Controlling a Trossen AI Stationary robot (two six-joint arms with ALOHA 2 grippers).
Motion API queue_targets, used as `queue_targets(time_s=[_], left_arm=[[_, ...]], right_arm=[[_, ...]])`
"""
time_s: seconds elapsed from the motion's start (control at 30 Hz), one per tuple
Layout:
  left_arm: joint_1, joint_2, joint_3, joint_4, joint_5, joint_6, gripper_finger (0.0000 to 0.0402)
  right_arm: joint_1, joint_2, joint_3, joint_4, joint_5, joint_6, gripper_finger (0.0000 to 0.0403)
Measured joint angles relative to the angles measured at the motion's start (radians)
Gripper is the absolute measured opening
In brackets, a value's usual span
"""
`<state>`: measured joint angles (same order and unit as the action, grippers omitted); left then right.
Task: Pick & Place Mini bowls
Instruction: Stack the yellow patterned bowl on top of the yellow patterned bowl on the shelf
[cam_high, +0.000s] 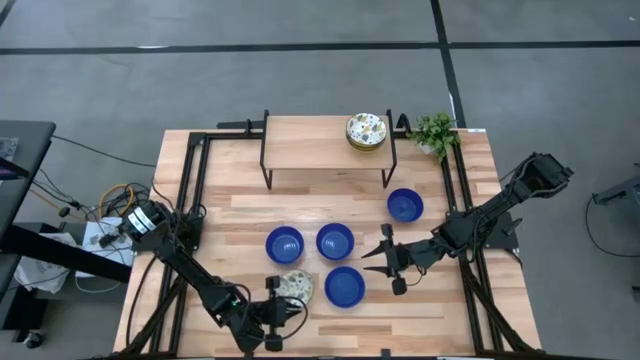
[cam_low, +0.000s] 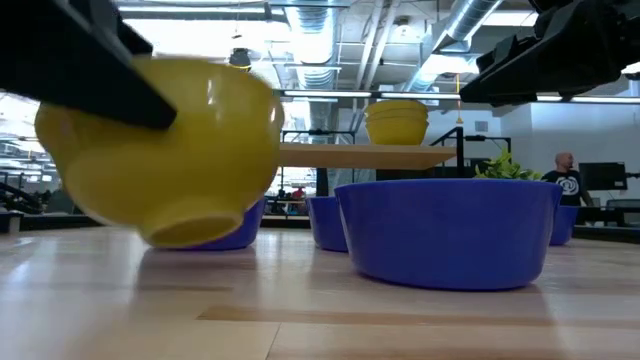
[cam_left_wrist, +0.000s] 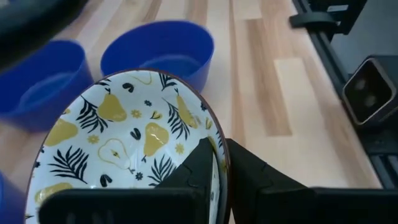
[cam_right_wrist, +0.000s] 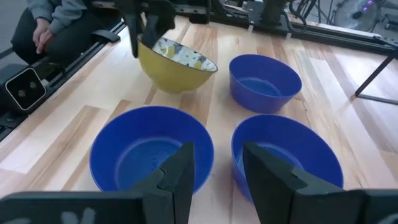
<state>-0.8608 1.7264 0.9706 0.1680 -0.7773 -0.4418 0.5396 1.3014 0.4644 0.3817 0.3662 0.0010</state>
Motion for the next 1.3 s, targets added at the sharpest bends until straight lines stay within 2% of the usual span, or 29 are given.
queue_targets(time_s=[0.23, 0.5, 0.67, 1.0, 1.13, 1.3], left_arm=[[0.029, 0.036, 0.055, 0.001, 0.006, 0.076, 0.0032], [0.051, 0.13, 0.189, -0.003, 0.047, 0.358, 0.0032], [0.043, 0.155, 0.233, -0.003, -0.018, 0.507, 0.0032], [0.073, 0.155, 0.235, 0.0, -0.309, 0.501, 0.0032], [0.109, 0.155, 0.235, 0.005, -0.304, 0.434, 0.0032], [0.141, 0.155, 0.235, 0.005, -0.218, 0.426, 0.0032]], right_arm=[[0.0, 0.0, 0.0, 0.021, 0.0, 0.041, 0.0127], [0.001, 0.0, 0.01, 0.023, 0.0, 0.089, 0.0127], [0.018, 0.0, 0.043, 0.023, -0.001, 0.089, 0.0127], [-0.009, 0.018, 0.127, 0.02, 0.0, 0.106, 0.0127], [-0.059, 0.066, 0.204, -0.06, 0.0, 0.079, 0.0127], [-0.133, 0.143, 0.372, -0.277, 0.002, 0.101, 0.0127]])
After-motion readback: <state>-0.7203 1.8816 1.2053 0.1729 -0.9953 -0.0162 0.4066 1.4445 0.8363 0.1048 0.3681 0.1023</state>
